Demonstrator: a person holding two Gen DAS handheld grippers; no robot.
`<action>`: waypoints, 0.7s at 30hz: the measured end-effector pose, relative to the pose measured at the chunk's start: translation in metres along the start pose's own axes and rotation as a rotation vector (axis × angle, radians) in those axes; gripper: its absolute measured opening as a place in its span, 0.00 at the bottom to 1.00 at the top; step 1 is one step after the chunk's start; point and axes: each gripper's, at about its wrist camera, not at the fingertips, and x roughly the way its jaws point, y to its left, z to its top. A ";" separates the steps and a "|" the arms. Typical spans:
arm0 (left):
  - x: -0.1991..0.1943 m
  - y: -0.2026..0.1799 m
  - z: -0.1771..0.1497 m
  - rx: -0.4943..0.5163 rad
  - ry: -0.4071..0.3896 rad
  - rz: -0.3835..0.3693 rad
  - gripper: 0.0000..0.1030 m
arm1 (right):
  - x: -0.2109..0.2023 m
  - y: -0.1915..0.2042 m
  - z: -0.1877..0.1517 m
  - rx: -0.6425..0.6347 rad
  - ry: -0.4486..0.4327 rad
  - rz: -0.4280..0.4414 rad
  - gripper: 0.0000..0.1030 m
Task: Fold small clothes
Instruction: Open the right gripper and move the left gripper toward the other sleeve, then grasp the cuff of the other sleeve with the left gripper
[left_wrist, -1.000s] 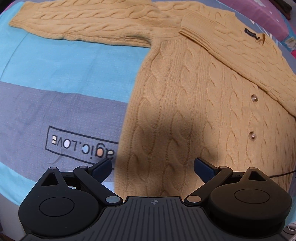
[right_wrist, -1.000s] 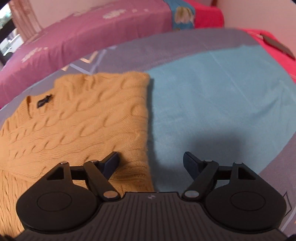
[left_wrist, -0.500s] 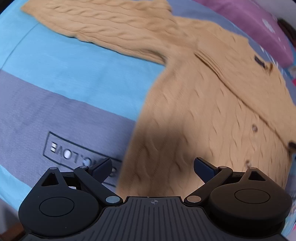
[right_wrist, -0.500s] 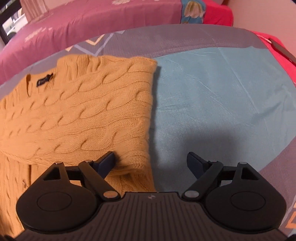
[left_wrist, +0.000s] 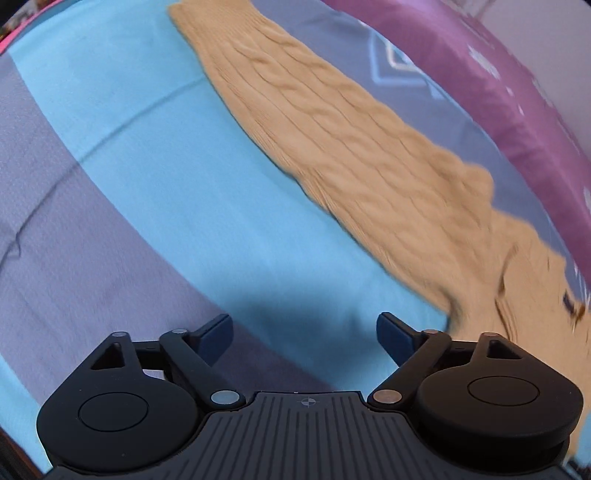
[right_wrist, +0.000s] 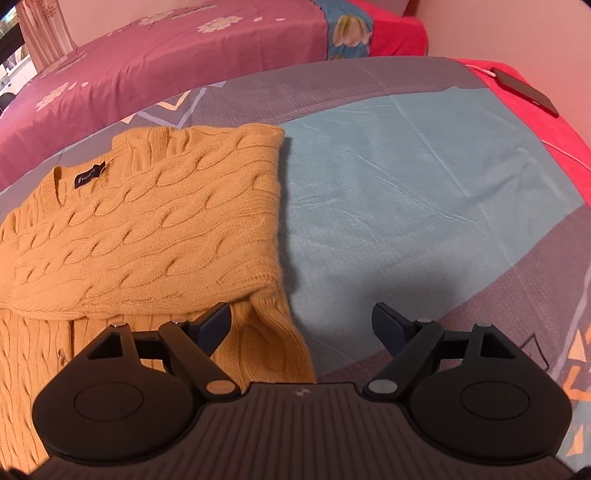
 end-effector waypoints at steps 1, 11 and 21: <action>0.001 0.007 0.010 -0.025 -0.020 0.001 1.00 | -0.003 -0.001 -0.002 -0.001 0.000 -0.004 0.83; 0.021 0.067 0.104 -0.232 -0.150 -0.047 1.00 | -0.025 -0.011 -0.016 0.008 -0.013 -0.083 0.83; 0.044 0.087 0.149 -0.277 -0.173 -0.050 1.00 | -0.044 -0.011 -0.033 0.005 -0.029 -0.132 0.83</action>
